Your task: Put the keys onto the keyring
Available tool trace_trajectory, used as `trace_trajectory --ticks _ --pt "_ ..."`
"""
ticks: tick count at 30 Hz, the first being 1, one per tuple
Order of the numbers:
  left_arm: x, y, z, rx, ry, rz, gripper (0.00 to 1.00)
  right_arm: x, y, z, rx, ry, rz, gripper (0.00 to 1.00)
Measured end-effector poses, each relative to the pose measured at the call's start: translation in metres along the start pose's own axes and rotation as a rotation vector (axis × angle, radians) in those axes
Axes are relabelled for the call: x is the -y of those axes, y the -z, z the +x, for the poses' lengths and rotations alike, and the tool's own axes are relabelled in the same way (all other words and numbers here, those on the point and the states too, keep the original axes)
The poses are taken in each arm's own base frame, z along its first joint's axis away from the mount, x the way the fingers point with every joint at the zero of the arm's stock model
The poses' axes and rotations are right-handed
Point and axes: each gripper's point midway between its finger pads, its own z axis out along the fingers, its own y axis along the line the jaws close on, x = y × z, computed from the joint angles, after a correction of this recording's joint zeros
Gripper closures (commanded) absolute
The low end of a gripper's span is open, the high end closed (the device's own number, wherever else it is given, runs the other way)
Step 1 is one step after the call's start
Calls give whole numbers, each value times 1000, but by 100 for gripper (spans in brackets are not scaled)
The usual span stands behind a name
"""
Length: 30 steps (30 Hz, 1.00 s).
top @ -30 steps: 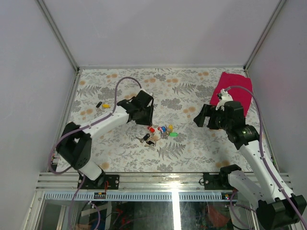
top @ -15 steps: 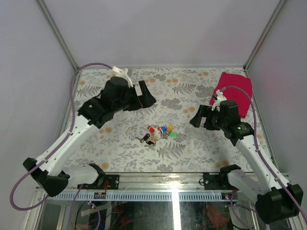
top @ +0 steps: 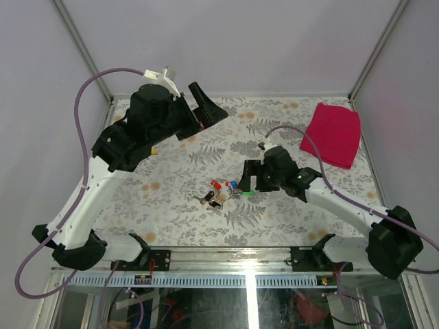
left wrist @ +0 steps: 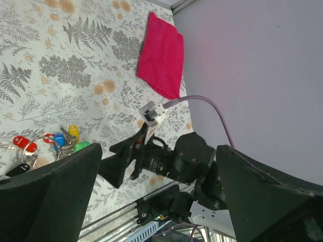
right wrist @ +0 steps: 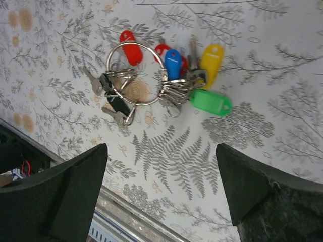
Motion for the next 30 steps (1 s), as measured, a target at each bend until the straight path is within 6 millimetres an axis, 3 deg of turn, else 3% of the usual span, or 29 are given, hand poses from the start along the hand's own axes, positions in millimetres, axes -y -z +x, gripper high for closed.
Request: trace_trajectory --ticks 7,11,15,19,21,30 --pt "-4 -17 11 -60 32 -15 0 -35 -24 17 -11 31 -29 13" --pt "-16 -24 15 -77 47 -37 0 -51 -31 38 -45 76 -33 24" --pt "-58 -37 32 -128 64 -121 0 -54 -40 49 -70 94 -16 31" --pt "-111 -45 57 -193 72 -235 0 -47 -54 55 -90 99 30 32" --pt "-123 -45 63 -209 60 -259 0 -47 -60 56 -99 106 45 32" --pt "-124 -30 57 -175 -37 -238 0 -67 -89 65 -143 150 45 50"
